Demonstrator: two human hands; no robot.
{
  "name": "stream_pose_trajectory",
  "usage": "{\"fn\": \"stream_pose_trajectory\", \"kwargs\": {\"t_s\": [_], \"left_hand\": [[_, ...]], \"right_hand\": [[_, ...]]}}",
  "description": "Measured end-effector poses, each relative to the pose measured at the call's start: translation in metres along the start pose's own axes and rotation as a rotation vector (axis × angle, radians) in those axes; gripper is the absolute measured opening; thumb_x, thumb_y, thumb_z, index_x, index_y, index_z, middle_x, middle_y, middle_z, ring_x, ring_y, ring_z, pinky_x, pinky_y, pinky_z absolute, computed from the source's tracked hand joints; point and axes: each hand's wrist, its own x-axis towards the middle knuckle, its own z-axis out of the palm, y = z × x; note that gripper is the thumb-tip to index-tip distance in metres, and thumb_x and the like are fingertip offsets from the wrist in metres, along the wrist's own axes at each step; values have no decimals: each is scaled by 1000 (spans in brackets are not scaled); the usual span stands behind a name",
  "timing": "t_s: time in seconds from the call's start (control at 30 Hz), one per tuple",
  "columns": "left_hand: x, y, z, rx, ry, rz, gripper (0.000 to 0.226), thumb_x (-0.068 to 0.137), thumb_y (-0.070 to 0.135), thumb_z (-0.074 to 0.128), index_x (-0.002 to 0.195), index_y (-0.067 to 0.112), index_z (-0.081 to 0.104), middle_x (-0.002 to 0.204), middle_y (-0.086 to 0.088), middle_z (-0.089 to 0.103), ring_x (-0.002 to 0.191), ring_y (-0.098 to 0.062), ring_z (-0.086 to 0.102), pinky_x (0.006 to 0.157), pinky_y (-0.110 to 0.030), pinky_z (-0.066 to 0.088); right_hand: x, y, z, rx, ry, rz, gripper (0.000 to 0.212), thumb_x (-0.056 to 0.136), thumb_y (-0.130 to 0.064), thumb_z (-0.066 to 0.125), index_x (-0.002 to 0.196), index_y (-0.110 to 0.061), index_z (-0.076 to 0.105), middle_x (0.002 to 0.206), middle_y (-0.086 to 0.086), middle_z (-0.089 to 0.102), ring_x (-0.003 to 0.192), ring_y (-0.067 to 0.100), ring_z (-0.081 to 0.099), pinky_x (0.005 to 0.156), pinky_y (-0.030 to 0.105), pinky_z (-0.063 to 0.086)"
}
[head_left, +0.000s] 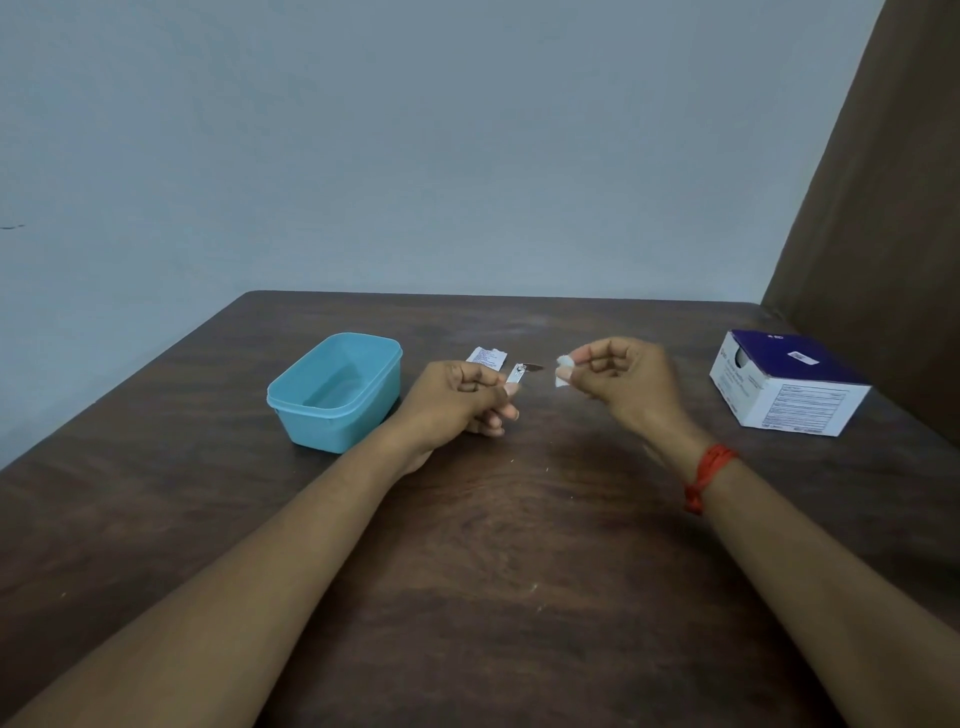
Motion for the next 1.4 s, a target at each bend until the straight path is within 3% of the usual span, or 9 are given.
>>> {"fn": "stream_pose_trajectory", "kwargs": {"t_s": [0.13, 0.23, 0.37, 0.5, 0.63, 0.73, 1.03, 1.23, 1.4], "left_hand": [[-3, 1, 3, 52, -52, 21, 12, 88, 21, 78, 97, 13, 77, 78, -10, 76, 56, -8, 57, 61, -24, 56], [-3, 2, 3, 74, -69, 41, 11, 89, 22, 76, 98, 16, 79, 75, -7, 75, 55, -7, 50, 61, -23, 55], [-4, 1, 1, 61, -73, 47, 11, 93, 19, 72, 100, 17, 80, 75, -5, 72, 55, -6, 49, 60, -24, 54], [-4, 2, 0, 46, -75, 48, 12, 94, 20, 70, 100, 19, 81, 74, -3, 70, 56, -6, 49, 61, -23, 54], [-4, 3, 0, 37, -86, 48, 13, 95, 21, 69, 102, 19, 80, 74, -1, 69, 57, -7, 49, 61, -22, 54], [-4, 3, 0, 34, -90, 49, 15, 95, 19, 69, 106, 17, 79, 75, -1, 70, 57, -7, 49, 61, -22, 54], [-3, 1, 0, 71, -70, 75, 17, 96, 15, 67, 110, 13, 76, 79, -7, 70, 58, -7, 50, 62, -23, 56], [-1, -2, 4, 142, -44, 120, 10, 95, 15, 67, 97, 16, 78, 72, -4, 69, 58, -8, 54, 62, -23, 56], [0, -5, 2, 135, -16, 101, 10, 95, 16, 69, 97, 14, 78, 71, -2, 70, 56, -6, 55, 63, -24, 58]], "right_hand": [[3, 1, -2, -222, 106, -350, 15, 79, -17, 84, 76, -27, 73, 75, -16, 70, 61, -2, 58, 59, 9, 43], [0, 2, 2, -313, 20, -454, 12, 79, -19, 83, 80, -27, 74, 84, -21, 73, 71, 0, 65, 65, 16, 52], [-3, 7, 7, -316, -105, -389, 15, 78, -20, 85, 81, -32, 75, 88, -18, 76, 72, 4, 69, 69, 34, 59], [-1, 7, 4, -219, -151, -353, 3, 86, -32, 78, 85, -29, 78, 86, -19, 76, 75, 8, 71, 70, 36, 59], [1, 3, 2, -106, -196, -284, 9, 89, -20, 76, 88, -29, 75, 85, -8, 78, 83, 12, 74, 80, 38, 58], [2, 3, 2, -79, -233, -256, 18, 83, -15, 81, 95, -27, 74, 91, -1, 77, 86, 13, 72, 81, 33, 56], [2, 1, -1, -228, -255, -226, 15, 80, -25, 83, 79, -36, 74, 71, -18, 71, 62, -7, 58, 64, 16, 44], [3, 4, 2, -297, -294, -194, 9, 84, -24, 80, 86, -16, 78, 78, -5, 73, 68, 4, 59, 69, 26, 48], [3, 10, -2, -330, -349, -165, 13, 85, -22, 79, 87, -9, 79, 74, -3, 72, 60, -1, 55, 64, 20, 45]]}}
